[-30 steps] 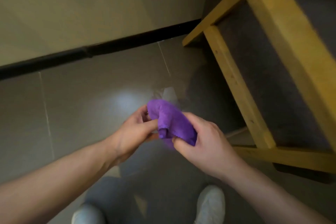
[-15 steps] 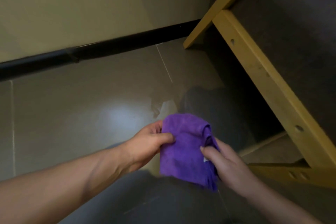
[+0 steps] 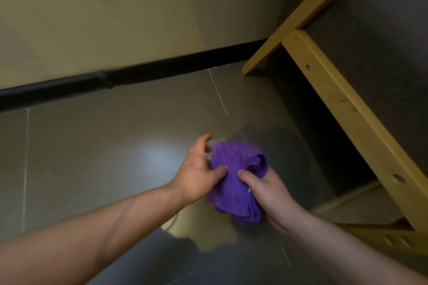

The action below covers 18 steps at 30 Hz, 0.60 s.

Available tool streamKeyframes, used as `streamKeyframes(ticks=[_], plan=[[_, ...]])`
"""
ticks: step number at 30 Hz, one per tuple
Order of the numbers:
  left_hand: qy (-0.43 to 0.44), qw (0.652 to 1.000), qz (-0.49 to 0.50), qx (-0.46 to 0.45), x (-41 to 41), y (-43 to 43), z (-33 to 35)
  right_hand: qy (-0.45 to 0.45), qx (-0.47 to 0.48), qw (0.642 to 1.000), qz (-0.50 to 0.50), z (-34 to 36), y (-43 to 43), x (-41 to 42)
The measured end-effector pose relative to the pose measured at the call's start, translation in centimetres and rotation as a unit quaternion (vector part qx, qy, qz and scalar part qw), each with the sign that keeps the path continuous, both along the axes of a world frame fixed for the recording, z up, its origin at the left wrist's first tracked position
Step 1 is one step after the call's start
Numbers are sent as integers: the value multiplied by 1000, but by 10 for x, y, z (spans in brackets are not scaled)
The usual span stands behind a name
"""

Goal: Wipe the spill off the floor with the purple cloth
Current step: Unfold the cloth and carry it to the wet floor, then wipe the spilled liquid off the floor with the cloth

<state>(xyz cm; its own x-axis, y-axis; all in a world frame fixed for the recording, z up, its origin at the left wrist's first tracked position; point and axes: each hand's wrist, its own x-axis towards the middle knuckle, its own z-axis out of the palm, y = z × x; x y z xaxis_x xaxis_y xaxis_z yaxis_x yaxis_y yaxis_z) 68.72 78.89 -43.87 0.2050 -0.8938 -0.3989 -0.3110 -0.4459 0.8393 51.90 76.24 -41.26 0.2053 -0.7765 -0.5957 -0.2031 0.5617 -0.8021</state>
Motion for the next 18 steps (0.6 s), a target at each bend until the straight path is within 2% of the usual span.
streamKeyframes(ticks=[2, 4, 5, 6, 8, 9, 10, 12, 15, 18], plan=[[-84, 993, -69, -33, 9, -6, -3, 40, -24, 999, 24, -10, -14, 8], [-119, 987, -106, -34, 17, -13, -5, 102, -74, 988, 95, -12, -38, 13], [-125, 985, -113, -30, 22, -16, -6, 148, -120, 971, 148, -8, -53, 16], [-126, 986, -109, -29, 26, -20, -8, 208, -175, 939, 212, -4, -68, 20], [-126, 989, -70, -34, 36, -29, -12, 336, -275, 839, 328, 6, -92, 28], [-122, 991, -43, -36, 42, -32, -13, 375, -314, 796, 357, 7, -98, 32], [-119, 992, -21, -38, 47, -35, -13, 391, -346, 768, 371, 5, -101, 38], [-130, 990, -23, -45, 57, -37, -16, 391, -359, 744, 406, -7, -94, 47], [-172, 979, -109, -22, 61, -32, -30, 407, -282, 709, 502, -28, -65, 48], [-275, 933, -230, -19, 54, -28, -57, 411, -262, 719, 495, -30, -59, 35]])
